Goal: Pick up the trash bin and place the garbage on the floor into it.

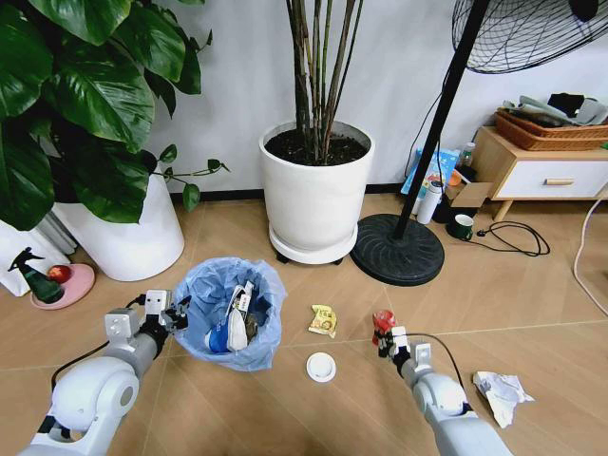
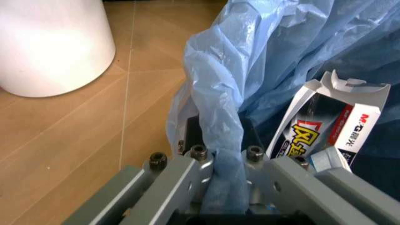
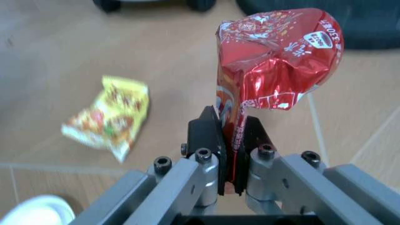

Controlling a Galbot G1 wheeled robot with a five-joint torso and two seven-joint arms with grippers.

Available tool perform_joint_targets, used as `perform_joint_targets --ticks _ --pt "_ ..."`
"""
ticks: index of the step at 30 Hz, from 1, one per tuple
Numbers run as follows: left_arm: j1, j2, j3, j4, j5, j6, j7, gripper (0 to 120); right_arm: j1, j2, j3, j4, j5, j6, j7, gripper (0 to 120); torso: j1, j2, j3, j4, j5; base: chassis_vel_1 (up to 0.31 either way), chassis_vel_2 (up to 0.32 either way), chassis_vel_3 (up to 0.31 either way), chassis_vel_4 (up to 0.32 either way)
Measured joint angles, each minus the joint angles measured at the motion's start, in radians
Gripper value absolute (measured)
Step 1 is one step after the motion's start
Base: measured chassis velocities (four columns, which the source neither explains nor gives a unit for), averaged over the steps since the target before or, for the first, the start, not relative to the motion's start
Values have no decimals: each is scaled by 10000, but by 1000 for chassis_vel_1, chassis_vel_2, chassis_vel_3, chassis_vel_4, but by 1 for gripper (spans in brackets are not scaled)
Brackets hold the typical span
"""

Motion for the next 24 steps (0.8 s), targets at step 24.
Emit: perform_joint_targets --ticks 24 --pt "-1329 804 1017 874 -1078 -5 298 0 2300 -3103 -2122 5401 3827 -1147 -819 1 0 0 0 1 -2 0 0 0 0"
